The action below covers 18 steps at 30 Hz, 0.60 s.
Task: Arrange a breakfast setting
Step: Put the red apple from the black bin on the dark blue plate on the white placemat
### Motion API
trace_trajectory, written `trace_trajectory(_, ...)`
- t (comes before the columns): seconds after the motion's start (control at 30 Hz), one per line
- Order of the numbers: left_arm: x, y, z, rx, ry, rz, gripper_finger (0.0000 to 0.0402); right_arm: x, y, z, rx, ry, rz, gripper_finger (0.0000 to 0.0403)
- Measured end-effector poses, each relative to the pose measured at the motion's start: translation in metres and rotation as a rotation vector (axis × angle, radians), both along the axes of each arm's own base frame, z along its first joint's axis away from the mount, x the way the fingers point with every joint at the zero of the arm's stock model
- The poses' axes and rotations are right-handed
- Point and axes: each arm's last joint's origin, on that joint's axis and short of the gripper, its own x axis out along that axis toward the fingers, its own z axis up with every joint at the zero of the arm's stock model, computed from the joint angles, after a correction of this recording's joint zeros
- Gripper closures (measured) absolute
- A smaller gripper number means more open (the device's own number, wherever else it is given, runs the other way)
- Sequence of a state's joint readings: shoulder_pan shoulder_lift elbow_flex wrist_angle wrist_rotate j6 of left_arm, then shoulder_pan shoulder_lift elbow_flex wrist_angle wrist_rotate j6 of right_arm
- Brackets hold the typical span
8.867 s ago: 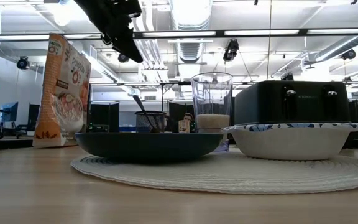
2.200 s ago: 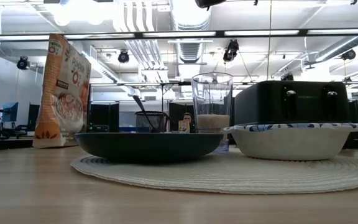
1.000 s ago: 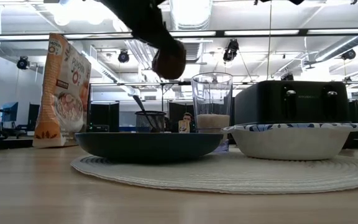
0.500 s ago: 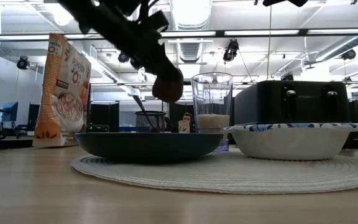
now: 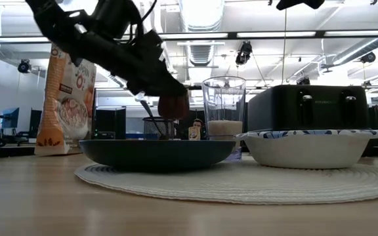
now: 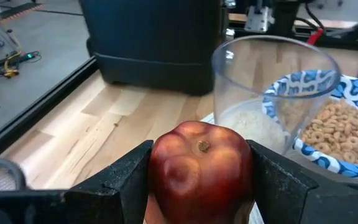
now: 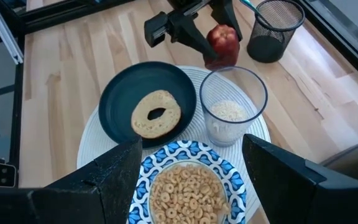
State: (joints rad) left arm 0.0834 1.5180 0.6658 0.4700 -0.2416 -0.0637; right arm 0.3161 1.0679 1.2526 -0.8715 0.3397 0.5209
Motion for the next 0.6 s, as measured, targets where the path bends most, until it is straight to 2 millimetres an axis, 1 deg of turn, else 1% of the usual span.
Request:
trace_trajectory(0.23,-0.010,0.000,-0.016,-0.043,-0.051,0.058,0.0192,0.000,0.000,0.000,-0.001,0.001,0.000,0.0138)
trace_trajectory(0.4,-0.010,-0.001,-0.026,-0.058,-0.060,0.062,0.0192,0.000,0.000,0.000,-0.001,0.002,0.000,0.0138)
trace_trajectory(0.6,-0.008,-0.001,-0.040,-0.101,-0.029,0.078,0.0192,0.000,0.000,0.000,-0.002,0.003,0.000,0.0138)
